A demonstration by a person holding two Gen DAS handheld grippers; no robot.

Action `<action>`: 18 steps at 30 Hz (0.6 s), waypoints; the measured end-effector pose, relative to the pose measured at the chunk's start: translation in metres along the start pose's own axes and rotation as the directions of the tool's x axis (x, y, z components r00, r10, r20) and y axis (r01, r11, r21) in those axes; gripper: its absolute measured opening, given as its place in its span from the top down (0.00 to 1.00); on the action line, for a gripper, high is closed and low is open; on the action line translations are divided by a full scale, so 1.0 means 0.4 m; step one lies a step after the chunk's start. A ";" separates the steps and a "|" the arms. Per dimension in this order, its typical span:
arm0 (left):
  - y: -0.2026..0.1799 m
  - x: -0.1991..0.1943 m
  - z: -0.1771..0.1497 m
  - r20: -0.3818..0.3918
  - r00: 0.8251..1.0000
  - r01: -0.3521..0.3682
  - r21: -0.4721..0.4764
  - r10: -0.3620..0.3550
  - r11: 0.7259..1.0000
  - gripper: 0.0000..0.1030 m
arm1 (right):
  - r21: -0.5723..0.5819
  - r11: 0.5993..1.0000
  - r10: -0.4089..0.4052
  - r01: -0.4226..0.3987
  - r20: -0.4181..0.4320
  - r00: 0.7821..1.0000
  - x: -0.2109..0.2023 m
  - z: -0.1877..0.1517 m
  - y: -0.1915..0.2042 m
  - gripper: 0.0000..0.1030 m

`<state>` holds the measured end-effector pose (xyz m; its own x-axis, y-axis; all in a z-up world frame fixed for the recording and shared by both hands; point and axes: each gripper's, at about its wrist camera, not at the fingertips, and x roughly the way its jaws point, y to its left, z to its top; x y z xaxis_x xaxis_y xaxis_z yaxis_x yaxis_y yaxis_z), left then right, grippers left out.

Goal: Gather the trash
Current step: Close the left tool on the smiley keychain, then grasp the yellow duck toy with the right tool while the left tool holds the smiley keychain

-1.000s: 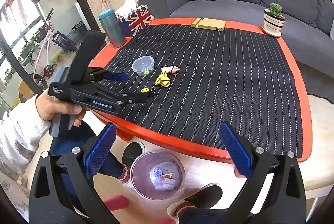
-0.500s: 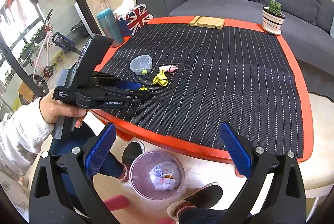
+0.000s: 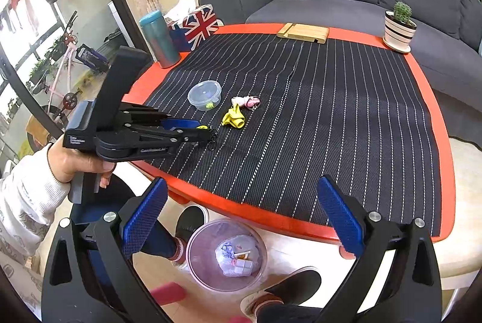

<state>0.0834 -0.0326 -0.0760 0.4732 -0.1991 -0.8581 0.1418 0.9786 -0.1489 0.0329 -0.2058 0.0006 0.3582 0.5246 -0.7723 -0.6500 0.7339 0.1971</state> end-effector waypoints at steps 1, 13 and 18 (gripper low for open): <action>0.001 -0.011 0.000 0.008 1.000 0.000 0.000 0.000 1.000 0.76 | -0.003 1.000 0.000 0.000 0.001 1.000 0.002 0.004 0.001 0.05; 0.018 -0.102 0.005 0.075 0.997 -0.005 0.001 0.005 1.000 0.76 | -0.051 0.999 0.007 -0.008 -0.015 1.000 0.065 0.073 0.016 0.05; 0.030 -0.127 0.001 0.094 0.995 -0.010 -0.007 0.011 1.000 0.76 | -0.074 0.997 0.003 -0.005 -0.036 0.999 0.106 0.105 0.020 0.05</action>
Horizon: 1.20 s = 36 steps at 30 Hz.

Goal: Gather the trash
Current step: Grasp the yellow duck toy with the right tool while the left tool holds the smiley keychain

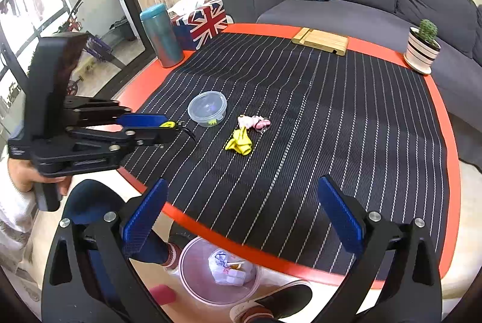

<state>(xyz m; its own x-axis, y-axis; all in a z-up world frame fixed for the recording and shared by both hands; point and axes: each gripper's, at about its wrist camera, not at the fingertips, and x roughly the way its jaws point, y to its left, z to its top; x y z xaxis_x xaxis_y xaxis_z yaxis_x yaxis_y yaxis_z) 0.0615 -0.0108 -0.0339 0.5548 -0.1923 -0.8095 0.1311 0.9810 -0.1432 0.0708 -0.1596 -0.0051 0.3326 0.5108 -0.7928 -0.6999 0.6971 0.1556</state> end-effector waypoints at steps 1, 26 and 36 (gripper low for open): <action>0.003 -0.004 -0.001 0.003 1.000 -0.002 -0.001 0.002 1.000 0.76 | -0.006 1.000 -0.002 0.002 -0.007 1.000 0.011 0.008 0.001 0.05; 0.049 -0.035 -0.027 0.025 1.000 0.007 -0.045 -0.006 0.999 0.76 | -0.151 0.988 -0.017 -0.018 -0.231 0.973 0.279 0.109 0.024 0.40; 0.058 -0.027 -0.035 0.018 1.000 0.014 -0.054 -0.013 0.998 0.76 | -0.169 0.985 -0.026 -0.019 -0.256 0.966 0.323 0.110 0.029 0.68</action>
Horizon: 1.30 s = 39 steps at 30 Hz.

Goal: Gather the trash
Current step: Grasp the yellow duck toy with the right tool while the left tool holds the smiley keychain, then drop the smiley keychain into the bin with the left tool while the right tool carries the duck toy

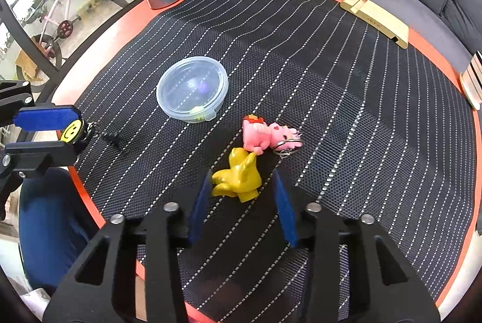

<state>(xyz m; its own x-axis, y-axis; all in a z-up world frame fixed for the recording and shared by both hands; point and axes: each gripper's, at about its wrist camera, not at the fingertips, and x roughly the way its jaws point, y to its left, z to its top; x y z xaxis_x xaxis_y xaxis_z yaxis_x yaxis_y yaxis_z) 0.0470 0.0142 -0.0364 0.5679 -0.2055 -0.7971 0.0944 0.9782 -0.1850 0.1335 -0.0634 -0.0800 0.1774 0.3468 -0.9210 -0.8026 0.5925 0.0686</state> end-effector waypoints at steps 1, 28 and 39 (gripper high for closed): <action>0.000 0.000 0.000 0.000 1.000 0.000 -0.001 0.000 1.000 0.76 | -0.004 1.000 -0.001 0.001 0.001 1.000 0.001 -0.001 0.003 0.68; -0.034 0.007 -0.011 -0.004 1.000 0.018 0.022 -0.018 1.000 0.76 | 0.087 0.996 -0.032 0.022 0.122 0.992 -0.125 -0.074 -0.030 0.95; -0.061 -0.019 -0.020 0.006 1.000 0.030 0.049 -0.030 0.998 0.76 | 0.067 0.998 -0.013 0.002 0.164 0.986 -0.206 -0.101 0.001 0.95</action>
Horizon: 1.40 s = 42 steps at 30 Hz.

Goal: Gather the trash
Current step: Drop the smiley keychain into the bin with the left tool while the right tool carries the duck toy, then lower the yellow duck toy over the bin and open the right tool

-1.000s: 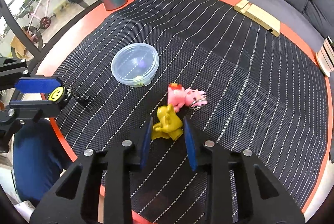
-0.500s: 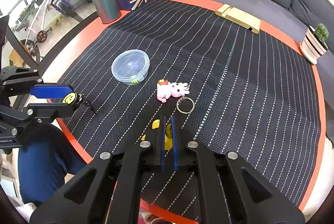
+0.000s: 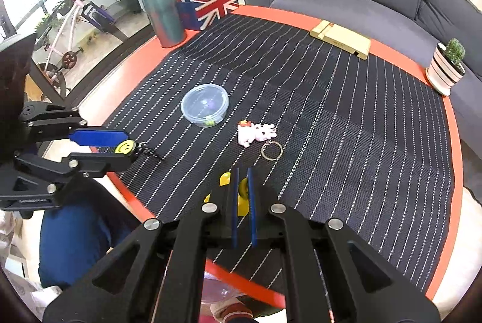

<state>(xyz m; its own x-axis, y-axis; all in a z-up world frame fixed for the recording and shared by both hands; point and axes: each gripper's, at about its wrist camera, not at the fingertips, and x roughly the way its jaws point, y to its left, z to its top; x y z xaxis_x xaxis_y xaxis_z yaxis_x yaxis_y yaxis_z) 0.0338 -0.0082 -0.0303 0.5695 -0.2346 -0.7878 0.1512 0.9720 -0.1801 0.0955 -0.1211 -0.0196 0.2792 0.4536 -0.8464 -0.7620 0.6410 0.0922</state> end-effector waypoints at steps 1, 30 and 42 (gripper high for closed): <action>-0.004 -0.004 -0.001 0.001 1.000 0.002 0.002 -0.002 1.000 0.76 | -0.002 1.000 0.005 -0.005 0.007 1.000 -0.014 -0.006 0.006 0.95; -0.178 -0.074 -0.139 -0.042 0.994 0.100 0.105 -0.096 0.989 0.76 | 0.039 0.998 0.052 -0.056 0.080 0.995 -0.232 -0.258 0.127 0.95; -0.201 -0.068 -0.162 -0.059 0.993 0.106 0.110 -0.100 0.988 0.29 | 0.062 0.996 0.056 -0.062 0.100 0.993 -0.260 -0.288 0.113 0.95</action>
<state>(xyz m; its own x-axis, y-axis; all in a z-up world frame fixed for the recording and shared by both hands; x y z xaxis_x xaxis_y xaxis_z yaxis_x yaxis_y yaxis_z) -0.0460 -0.0788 -0.0325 0.5031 -0.3289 -0.7992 0.2984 0.9340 -0.1966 -0.0354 -0.2108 0.0122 0.2931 0.5483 -0.7832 -0.7401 0.6487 0.1772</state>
